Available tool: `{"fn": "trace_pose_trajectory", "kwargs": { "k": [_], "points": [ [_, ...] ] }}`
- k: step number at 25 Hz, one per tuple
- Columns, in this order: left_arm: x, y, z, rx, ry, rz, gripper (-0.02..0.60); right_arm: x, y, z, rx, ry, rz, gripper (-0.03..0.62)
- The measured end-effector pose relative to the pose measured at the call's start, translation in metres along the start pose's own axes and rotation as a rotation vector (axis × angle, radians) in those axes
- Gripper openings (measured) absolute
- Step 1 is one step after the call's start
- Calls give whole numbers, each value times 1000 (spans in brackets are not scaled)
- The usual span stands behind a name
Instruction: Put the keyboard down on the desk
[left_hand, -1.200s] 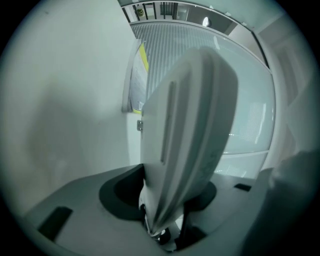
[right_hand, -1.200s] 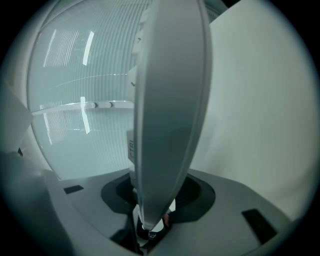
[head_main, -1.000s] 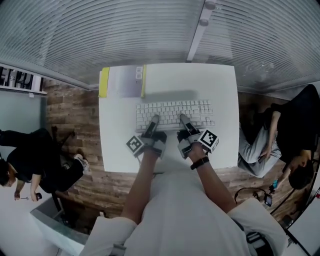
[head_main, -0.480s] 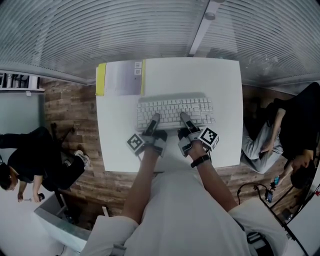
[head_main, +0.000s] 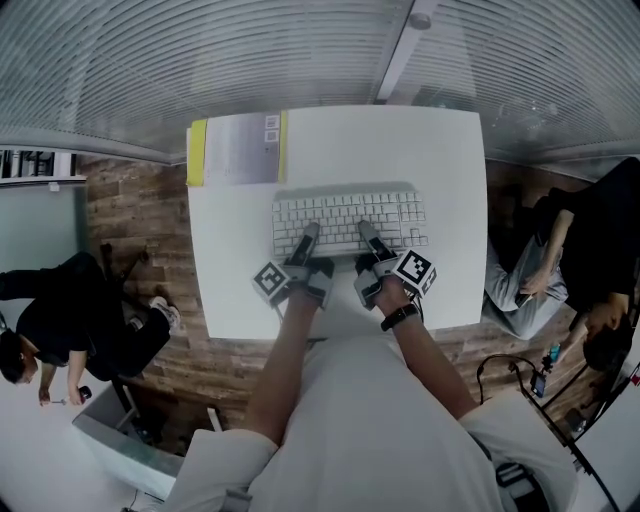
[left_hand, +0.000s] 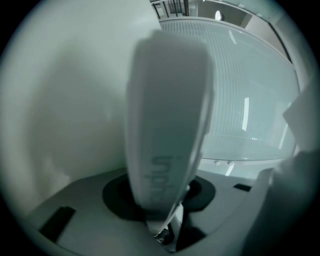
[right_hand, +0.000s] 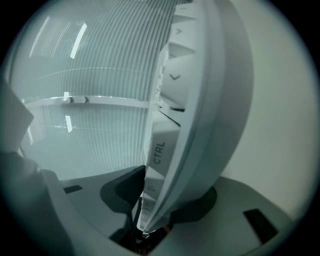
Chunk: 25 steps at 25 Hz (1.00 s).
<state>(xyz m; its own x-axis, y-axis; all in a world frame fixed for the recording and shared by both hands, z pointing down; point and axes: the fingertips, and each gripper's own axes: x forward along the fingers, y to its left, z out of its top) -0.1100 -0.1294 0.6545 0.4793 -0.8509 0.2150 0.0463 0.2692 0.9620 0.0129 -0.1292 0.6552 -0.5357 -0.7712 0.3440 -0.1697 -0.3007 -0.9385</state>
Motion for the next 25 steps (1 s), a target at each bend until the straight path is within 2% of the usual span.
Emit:
{"fn": "trace_pose_trajectory", "kwargs": {
  "k": [3, 7, 11, 17, 21, 25],
  "points": [
    [0, 5, 0, 12, 8, 20, 153, -2, -4, 1, 37, -8, 3, 153],
    [-1, 0, -1, 4, 5, 15, 153, -4, 3, -1, 22, 4, 26, 174],
    [-2, 4, -2, -3, 9, 16, 153, -11, 3, -5, -31, 37, 43, 222],
    [-2, 8, -1, -28, -5, 6, 153, -24, -1, -18, -88, 96, 65, 229],
    [-2, 9, -2, -32, -7, 10, 153, -40, -12, -33, -159, 158, 14, 227],
    [-3, 10, -1, -22, -11, 10, 153, -48, -22, -58, -113, 188, 18, 227]
  ]
}}
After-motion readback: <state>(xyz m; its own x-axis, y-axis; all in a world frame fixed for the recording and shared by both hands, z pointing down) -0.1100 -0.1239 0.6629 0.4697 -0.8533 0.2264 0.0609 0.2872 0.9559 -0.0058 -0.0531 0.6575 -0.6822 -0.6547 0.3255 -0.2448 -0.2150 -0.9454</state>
